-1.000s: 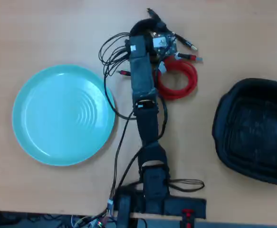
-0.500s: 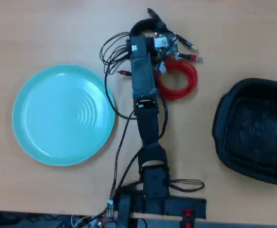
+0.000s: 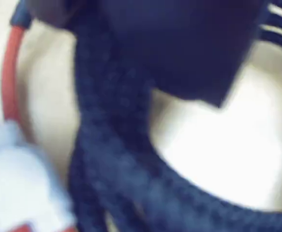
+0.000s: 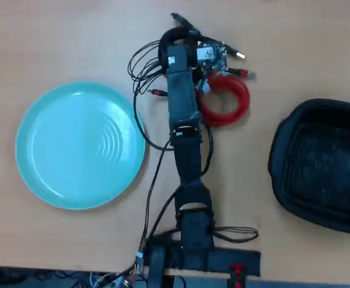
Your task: Put a black charging cable in a black bowl and put a red charging cable in a green bowl
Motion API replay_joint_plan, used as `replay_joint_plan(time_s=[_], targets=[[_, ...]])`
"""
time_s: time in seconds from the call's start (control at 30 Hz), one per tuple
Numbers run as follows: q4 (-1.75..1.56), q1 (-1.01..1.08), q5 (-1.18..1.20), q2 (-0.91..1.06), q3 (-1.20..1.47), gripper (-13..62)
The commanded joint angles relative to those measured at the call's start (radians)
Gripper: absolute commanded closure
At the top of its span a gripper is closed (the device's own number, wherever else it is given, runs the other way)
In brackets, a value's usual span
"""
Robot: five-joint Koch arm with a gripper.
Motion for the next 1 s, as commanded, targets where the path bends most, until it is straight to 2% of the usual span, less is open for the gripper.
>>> replay_joint_plan(time_s=[0.0,0.3,0.73,0.97], targets=[[0.012,0.009,-0.072,0.161,-0.137,56.3],[0.005,-0.003,-0.094,0.314,-0.173,56.3],[-0.149,-0.043,-0.411,0.370,-0.236,56.2],[-0.160,-0.081,-0.468,0.531,-0.232,56.1]])
